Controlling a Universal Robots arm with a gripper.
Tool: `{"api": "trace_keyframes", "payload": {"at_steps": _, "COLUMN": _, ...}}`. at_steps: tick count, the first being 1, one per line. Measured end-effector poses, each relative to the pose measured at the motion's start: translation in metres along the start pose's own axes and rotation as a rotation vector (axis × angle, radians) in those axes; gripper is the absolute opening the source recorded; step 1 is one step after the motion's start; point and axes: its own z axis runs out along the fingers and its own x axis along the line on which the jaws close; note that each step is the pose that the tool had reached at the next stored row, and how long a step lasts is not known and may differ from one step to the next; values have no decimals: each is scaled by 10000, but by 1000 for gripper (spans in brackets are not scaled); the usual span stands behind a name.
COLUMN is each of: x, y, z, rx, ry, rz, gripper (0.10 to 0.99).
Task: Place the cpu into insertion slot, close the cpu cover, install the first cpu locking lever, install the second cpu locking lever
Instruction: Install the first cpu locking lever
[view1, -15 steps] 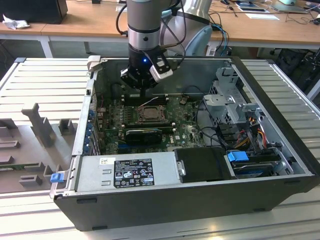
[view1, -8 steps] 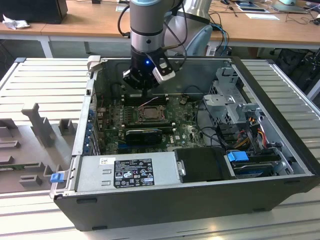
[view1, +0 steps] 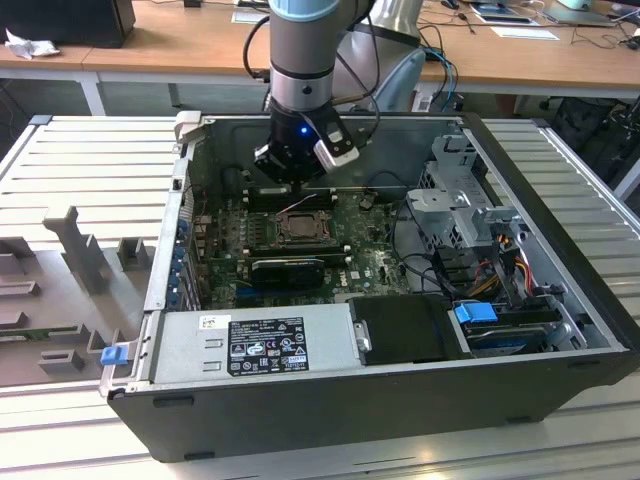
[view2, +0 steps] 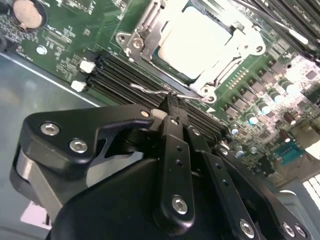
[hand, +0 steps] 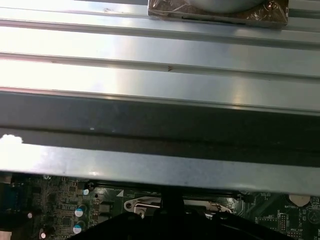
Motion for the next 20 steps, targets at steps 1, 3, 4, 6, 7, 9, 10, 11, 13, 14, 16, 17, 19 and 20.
{"api": "trace_keyframes", "payload": {"at_steps": 1, "x": -19, "y": -1, "z": 1, "rx": -1, "ry": 0, "rz": -6, "gripper": 106}}
{"api": "trace_keyframes", "payload": {"at_steps": 3, "x": -53, "y": -1, "z": 5, "rx": 0, "ry": 1, "rz": -11, "gripper": 106}}
{"api": "trace_keyframes", "payload": {"at_steps": 4, "x": -66, "y": -1, "z": 7, "rx": -1, "ry": 1, "rz": -14, "gripper": 106}}
{"api": "trace_keyframes", "payload": {"at_steps": 6, "x": -90, "y": 4, "z": 14, "rx": -1, "ry": 2, "rz": -32, "gripper": 106}}
{"api": "trace_keyframes", "payload": {"at_steps": 7, "x": -99, "y": 6, "z": 16, "rx": -1, "ry": 4, "rz": -41, "gripper": 106}}
{"api": "trace_keyframes", "payload": {"at_steps": 9, "x": -115, "y": 12, "z": 27, "rx": -1, "ry": 6, "rz": -73, "gripper": 106}}
{"api": "trace_keyframes", "payload": {"at_steps": 10, "x": -121, "y": 15, "z": 33, "rx": -1, "ry": 8, "rz": -94, "gripper": 106}}
{"api": "trace_keyframes", "payload": {"at_steps": 11, "x": -128, "y": 20, "z": 42, "rx": -2, "ry": 11, "rz": -126, "gripper": 106}}
{"api": "trace_keyframes", "payload": {"at_steps": 13, "x": -142, "y": 23, "z": 61, "rx": -1, "ry": 17, "rz": -181, "gripper": 106}}
{"api": "trace_keyframes", "payload": {"at_steps": 14, "x": -149, "y": 22, "z": 67, "rx": -2, "ry": 18, "rz": -187, "gripper": 106}}
{"api": "trace_keyframes", "payload": {"at_steps": 16, "x": -159, "y": 20, "z": 83, "rx": -2, "ry": 18, "rz": -189, "gripper": 106}}
{"api": "trace_keyframes", "payload": {"at_steps": 17, "x": -163, "y": 19, "z": 89, "rx": -1, "ry": 18, "rz": -189, "gripper": 106}}
{"api": "trace_keyframes", "payload": {"at_steps": 19, "x": -179, "y": 14, "z": 123, "rx": -1, "ry": 14, "rz": -189, "gripper": 106}}
{"api": "trace_keyframes", "payload": {"at_steps": 20, "x": -182, "y": 13, "z": 132, "rx": -1, "ry": 13, "rz": -190, "gripper": 106}}
